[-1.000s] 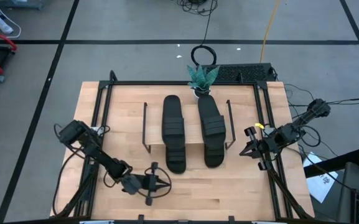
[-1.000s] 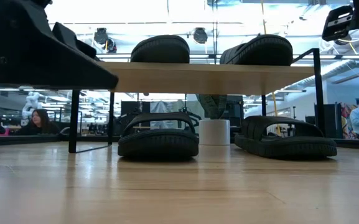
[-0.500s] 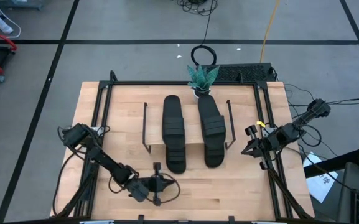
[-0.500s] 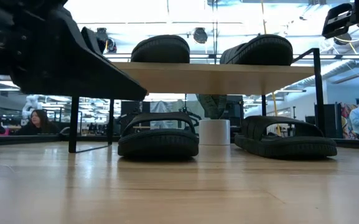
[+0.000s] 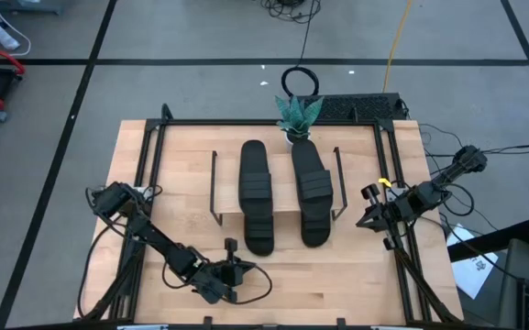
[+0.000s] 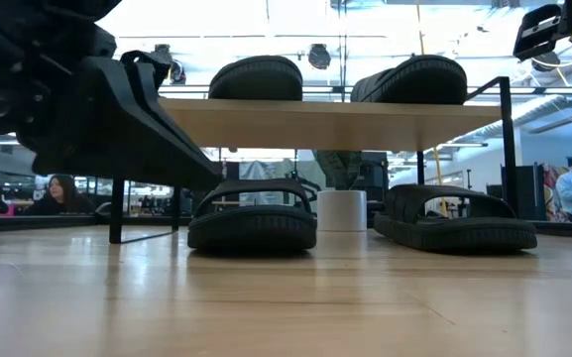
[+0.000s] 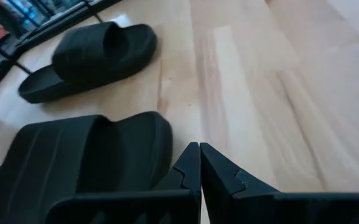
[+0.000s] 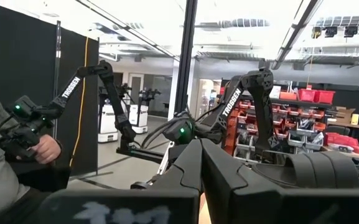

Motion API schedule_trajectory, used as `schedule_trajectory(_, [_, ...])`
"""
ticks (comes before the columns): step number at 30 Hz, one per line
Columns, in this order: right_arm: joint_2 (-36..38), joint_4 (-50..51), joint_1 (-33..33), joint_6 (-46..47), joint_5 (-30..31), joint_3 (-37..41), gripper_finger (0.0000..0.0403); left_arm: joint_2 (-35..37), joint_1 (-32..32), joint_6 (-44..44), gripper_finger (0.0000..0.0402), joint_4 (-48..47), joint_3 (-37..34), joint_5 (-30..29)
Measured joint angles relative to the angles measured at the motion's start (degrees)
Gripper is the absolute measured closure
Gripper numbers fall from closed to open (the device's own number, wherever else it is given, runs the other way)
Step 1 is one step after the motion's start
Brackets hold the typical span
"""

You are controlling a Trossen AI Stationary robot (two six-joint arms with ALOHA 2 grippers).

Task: Pick and place slides into the shelf
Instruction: Put the black slide under the shelf

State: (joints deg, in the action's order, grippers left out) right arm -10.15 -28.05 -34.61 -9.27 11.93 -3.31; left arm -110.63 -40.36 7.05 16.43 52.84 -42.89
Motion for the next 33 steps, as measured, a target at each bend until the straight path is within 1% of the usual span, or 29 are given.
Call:
schedule_trajectory(3, [0.00, 0.00, 0.00, 0.01, 0.01, 0.00, 0.0403, 0.00, 0.00, -0.63, 0.0401, 0.64, 0.00, 1.96])
schedule_trajectory(6, [0.00, -0.02, 0.02, 0.01, -0.01, 0.00, 0.0403, 0.00, 0.22, -0.35, 0.0401, 0.99, 0.00, 2.55])
schedule_trajectory(14, [0.00, -0.02, 0.00, 0.01, -0.01, 0.00, 0.0403, 0.01, 3.48, 5.45, 0.0401, 0.43, 0.00, 3.31])
schedule_trajectory(19, [0.00, -0.02, 0.00, 0.01, -0.01, 0.00, 0.0403, 0.00, 4.39, 7.12, 0.0401, 0.45, 0.00, 7.80])
schedule_trajectory(22, [0.00, -0.02, 0.00, -0.16, -0.01, 0.00, 0.0403, 0.00, 4.63, 7.79, 0.0401, 0.41, 0.00, 8.55])
schedule_trajectory(28, [0.00, -0.02, 0.00, -0.27, -0.03, 0.00, 0.0403, -1.56, 6.26, 10.52, 0.0401, 1.14, 0.01, 11.36])
schedule_trajectory(33, [0.00, 0.02, 0.01, -0.38, -0.03, 0.00, 0.0403, -3.22, 7.73, 10.79, 0.0401, 1.27, 0.01, 11.82])
